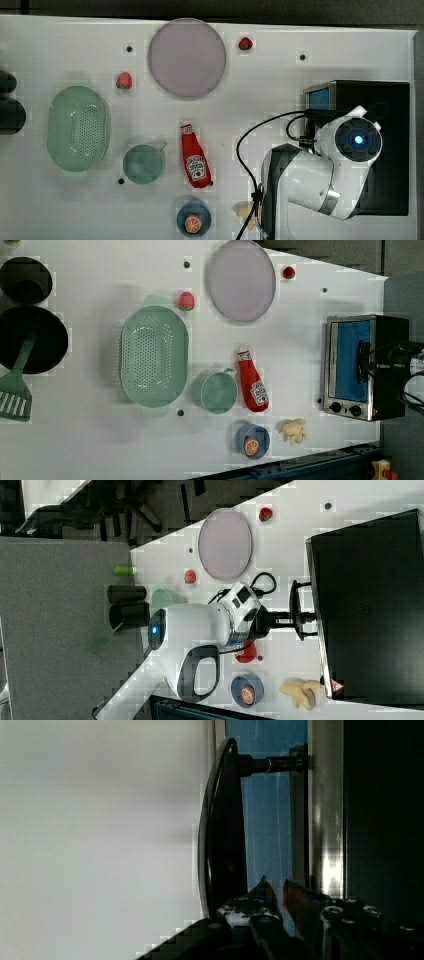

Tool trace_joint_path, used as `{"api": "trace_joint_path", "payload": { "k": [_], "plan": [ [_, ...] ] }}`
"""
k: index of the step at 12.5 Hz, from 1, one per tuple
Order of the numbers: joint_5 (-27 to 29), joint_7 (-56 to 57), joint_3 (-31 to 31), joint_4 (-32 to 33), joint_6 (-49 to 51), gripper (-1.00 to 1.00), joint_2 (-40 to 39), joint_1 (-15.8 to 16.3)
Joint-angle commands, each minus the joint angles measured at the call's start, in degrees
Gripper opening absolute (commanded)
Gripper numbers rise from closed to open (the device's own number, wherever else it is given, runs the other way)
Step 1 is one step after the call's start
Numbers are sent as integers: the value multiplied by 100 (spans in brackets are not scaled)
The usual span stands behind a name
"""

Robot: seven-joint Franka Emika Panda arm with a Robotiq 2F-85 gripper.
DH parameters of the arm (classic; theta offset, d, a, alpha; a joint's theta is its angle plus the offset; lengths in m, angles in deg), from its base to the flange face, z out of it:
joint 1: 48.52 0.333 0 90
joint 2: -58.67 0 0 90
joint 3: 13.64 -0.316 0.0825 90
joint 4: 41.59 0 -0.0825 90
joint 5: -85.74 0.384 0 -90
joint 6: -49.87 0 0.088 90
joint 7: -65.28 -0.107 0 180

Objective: Flap open oven.

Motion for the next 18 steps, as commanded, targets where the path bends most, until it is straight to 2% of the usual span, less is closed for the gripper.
{"api": "trace_joint_path", "payload": {
  "k": [1, 7, 12, 18],
  "plan": [
    [30, 178, -49, 50, -142, -65, 14, 17],
    [-69, -77, -414, 254, -126, -65, 13, 179],
    [-1413, -2162, -849, 446, -77, -65, -114, 423],
    [-2819, -4034, -1279, 400, -37, -65, -847, 761]
  ]
}}
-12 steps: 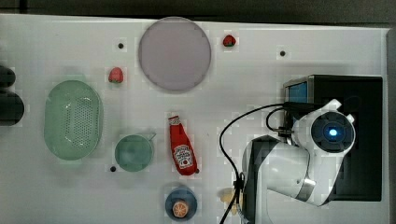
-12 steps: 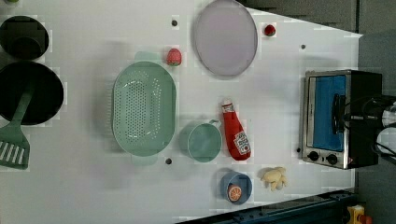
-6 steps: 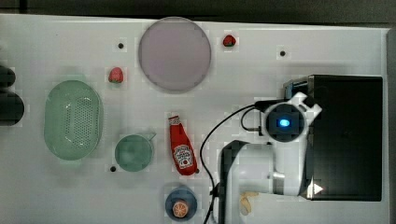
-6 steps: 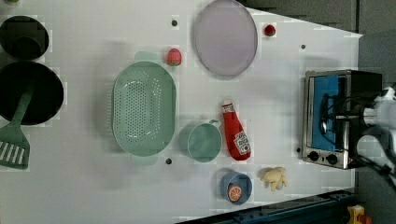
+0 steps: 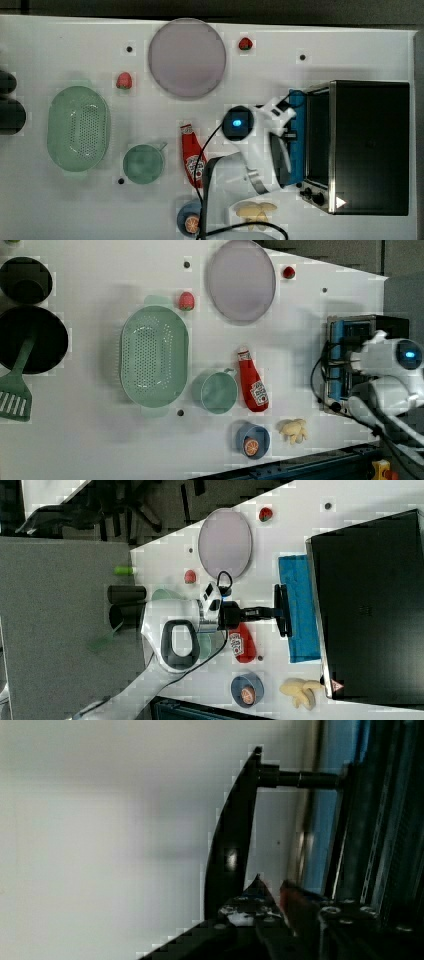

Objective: Flap open oven.

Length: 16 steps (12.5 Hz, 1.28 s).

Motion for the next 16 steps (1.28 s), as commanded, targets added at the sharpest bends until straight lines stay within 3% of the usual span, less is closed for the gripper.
{"api": "trace_joint_path", "payload": {
  "k": [1, 6, 11, 13, 16],
  "plan": [
    [-458, -1430, -128, -45, 25, -65, -420, 345],
    [-1555, -3128, -154, -234, 92, -65, -1218, 774],
    [-1577, -3339, -198, -614, 128, -65, -1587, 925],
    [-1394, -3343, -275, -836, -58, -65, -1414, 933],
    [-60, -3365, -305, -1194, -51, -65, -824, 929]
  ]
}}
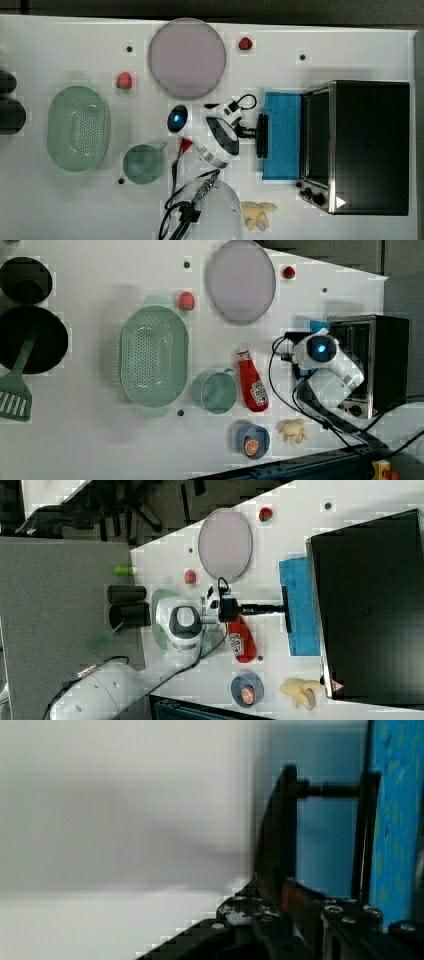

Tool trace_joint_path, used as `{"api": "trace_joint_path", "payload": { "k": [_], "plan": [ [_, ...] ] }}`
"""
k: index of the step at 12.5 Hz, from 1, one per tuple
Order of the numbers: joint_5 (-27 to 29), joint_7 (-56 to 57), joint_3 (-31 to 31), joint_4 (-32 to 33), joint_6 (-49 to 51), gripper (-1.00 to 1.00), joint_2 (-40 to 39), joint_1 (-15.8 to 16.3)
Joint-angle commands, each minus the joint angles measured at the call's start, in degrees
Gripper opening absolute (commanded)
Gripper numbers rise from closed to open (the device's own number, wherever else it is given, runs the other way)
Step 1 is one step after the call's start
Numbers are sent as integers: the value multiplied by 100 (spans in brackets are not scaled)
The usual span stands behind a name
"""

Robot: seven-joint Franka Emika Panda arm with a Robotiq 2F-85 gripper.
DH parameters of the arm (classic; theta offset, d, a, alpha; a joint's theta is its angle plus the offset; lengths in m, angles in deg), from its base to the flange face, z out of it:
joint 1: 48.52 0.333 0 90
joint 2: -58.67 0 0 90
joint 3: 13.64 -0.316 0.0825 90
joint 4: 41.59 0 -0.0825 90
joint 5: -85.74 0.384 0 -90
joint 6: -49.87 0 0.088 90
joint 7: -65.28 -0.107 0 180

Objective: Flap open oven.

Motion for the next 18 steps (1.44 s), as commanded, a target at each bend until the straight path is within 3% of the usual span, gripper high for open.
{"api": "trace_joint_path", "payload": {
  "k": [1, 4, 8, 13, 18],
  "plan": [
    [1143, -300, -35, -530, -190, -65, 1043, 71],
    [2669, -301, -19, -641, 221, -65, 1950, 68],
    [4249, -301, 181, -1132, 1950, -65, 3114, 4],
    [4386, -300, 364, -2242, 4341, -65, 3681, -2],
    [4391, -226, 293, -2430, 4451, -65, 3684, 15]
  ]
}}
